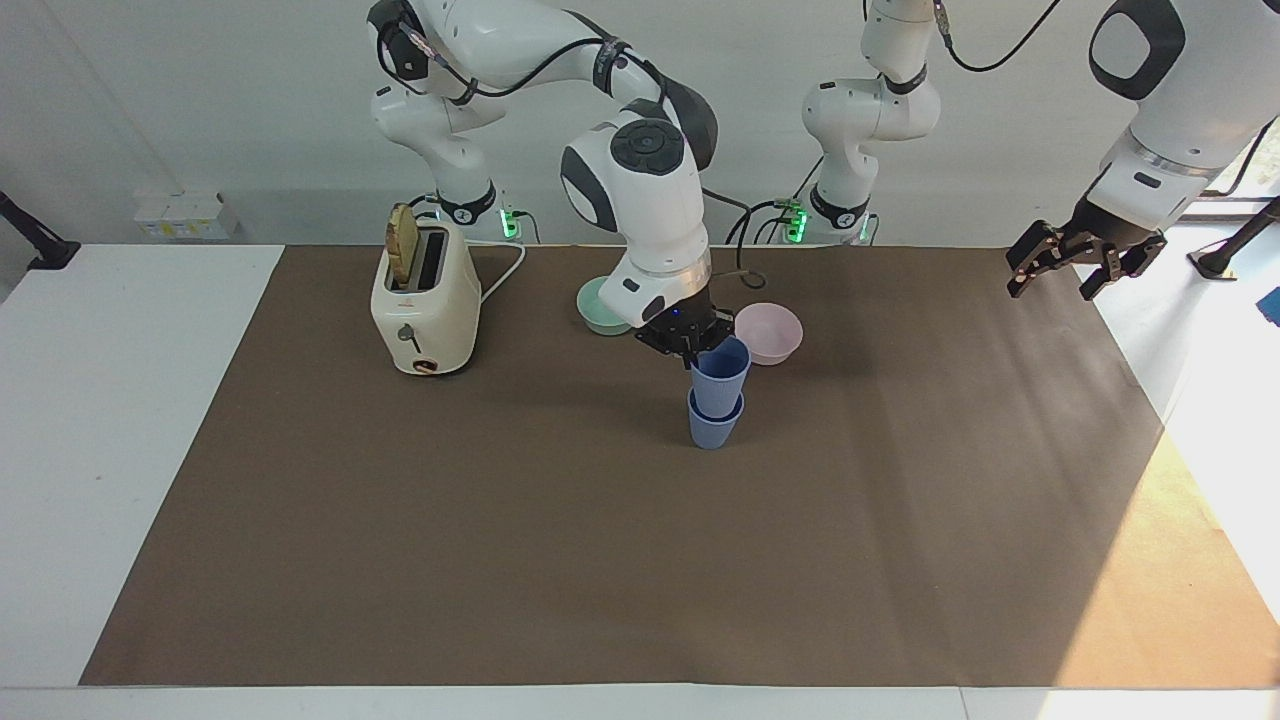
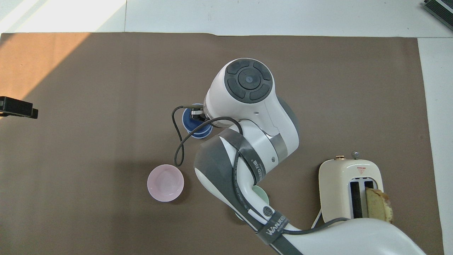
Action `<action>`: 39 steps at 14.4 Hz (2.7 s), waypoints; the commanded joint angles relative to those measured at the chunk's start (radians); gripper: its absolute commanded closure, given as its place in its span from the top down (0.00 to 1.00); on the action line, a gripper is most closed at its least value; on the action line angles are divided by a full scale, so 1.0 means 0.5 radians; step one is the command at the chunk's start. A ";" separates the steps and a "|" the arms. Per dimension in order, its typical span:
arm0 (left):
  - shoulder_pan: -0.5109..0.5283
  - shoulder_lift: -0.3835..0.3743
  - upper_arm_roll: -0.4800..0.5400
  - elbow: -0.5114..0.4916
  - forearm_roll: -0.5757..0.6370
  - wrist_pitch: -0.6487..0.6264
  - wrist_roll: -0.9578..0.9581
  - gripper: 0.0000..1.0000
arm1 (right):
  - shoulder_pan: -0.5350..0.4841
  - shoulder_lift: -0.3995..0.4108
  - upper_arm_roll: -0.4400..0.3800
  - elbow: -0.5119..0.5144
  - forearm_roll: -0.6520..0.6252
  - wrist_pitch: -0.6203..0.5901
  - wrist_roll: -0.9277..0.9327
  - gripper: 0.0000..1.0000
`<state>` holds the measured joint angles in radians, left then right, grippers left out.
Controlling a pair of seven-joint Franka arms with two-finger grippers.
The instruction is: Stack blue cups with both arms
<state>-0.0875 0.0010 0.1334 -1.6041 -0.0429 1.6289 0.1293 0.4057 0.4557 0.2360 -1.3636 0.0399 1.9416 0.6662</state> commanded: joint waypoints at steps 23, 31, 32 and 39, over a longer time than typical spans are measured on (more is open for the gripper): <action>0.009 0.004 -0.009 0.030 0.046 -0.033 0.008 1.00 | -0.713 -0.392 -0.027 0.178 -0.236 -0.851 -0.734 1.00; 0.009 0.004 -0.009 0.030 0.046 -0.033 0.011 1.00 | -1.186 -0.623 -0.033 0.000 -0.187 -0.865 -1.216 1.00; 0.012 0.004 -0.009 0.030 0.046 -0.033 0.011 1.00 | -1.189 -0.669 -0.033 -0.088 -0.187 -0.807 -1.216 1.00; 0.012 0.004 -0.009 0.030 0.046 -0.033 0.011 1.00 | -1.173 -0.718 -0.018 -0.194 -0.187 -0.714 -1.222 1.00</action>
<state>-0.0875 0.0010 0.1334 -1.6041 -0.0429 1.6289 0.1293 -0.1757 0.1294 0.2175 -1.4177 -0.0611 1.5558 0.0730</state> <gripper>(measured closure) 0.000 0.000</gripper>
